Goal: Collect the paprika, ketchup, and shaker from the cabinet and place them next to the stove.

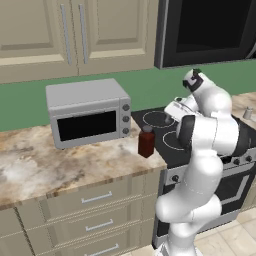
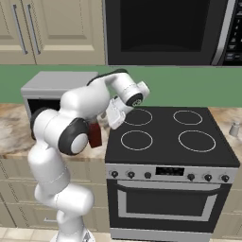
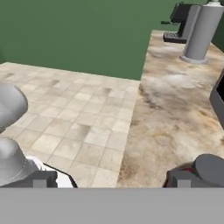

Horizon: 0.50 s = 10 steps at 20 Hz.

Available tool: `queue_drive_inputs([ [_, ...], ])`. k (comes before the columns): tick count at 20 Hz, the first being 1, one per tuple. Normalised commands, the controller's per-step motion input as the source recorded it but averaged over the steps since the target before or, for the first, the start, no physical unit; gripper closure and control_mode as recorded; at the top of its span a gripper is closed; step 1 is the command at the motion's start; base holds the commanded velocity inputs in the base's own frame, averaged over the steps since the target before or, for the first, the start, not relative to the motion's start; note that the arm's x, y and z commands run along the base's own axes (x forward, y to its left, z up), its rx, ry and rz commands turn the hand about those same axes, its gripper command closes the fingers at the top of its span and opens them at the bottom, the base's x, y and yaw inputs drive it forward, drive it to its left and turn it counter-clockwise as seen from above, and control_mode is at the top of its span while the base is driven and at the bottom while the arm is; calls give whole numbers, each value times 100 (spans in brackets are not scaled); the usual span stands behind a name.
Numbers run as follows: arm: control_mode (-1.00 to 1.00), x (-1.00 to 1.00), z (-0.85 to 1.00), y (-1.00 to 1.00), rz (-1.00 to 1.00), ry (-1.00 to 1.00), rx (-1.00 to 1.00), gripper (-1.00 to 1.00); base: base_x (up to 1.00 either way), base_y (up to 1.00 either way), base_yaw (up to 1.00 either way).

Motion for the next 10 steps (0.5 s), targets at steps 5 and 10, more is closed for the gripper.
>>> queue_drive_inputs([
  [5, -100, -85, 40, -35, 0, -2, 3, -100, 0, 0, 0],
  [10, -100, -83, 48, -35, -4, 0, 2, -100, 0, 0, 0],
])
